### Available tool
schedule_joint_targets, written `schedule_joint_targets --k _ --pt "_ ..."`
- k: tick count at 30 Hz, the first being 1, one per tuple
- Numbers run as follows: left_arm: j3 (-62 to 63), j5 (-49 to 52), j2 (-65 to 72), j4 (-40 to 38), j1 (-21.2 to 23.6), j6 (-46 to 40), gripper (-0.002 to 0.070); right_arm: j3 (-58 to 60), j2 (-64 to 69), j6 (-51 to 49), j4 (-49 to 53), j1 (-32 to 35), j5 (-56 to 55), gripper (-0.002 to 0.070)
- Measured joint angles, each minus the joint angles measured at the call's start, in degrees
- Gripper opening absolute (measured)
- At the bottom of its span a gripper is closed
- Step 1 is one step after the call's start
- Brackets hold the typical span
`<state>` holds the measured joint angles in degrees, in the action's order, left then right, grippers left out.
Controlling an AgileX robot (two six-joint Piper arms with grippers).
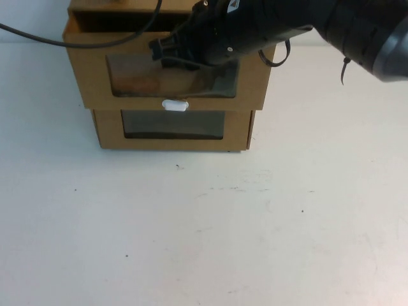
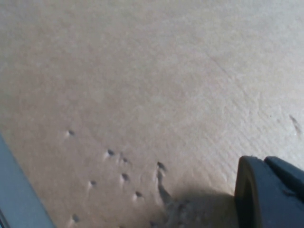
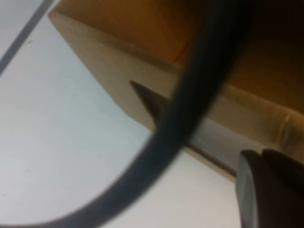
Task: Close the shoe box
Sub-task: Close the shoe box with your right arm
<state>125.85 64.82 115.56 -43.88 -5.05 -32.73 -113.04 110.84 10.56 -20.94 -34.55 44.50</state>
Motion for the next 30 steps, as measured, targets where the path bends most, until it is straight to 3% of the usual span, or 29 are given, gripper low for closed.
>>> schedule_joint_targets --k 10,30 --pt "0.00 0.24 0.00 0.00 0.00 0.00 -0.0005 -0.79 0.14 3.81 -6.59 1.32 3.70 -0.0012" --pt "0.00 0.34 0.00 0.00 0.00 0.00 -0.0005 -0.79 2.82 4.02 -8.50 3.57 -7.63 -0.0013"
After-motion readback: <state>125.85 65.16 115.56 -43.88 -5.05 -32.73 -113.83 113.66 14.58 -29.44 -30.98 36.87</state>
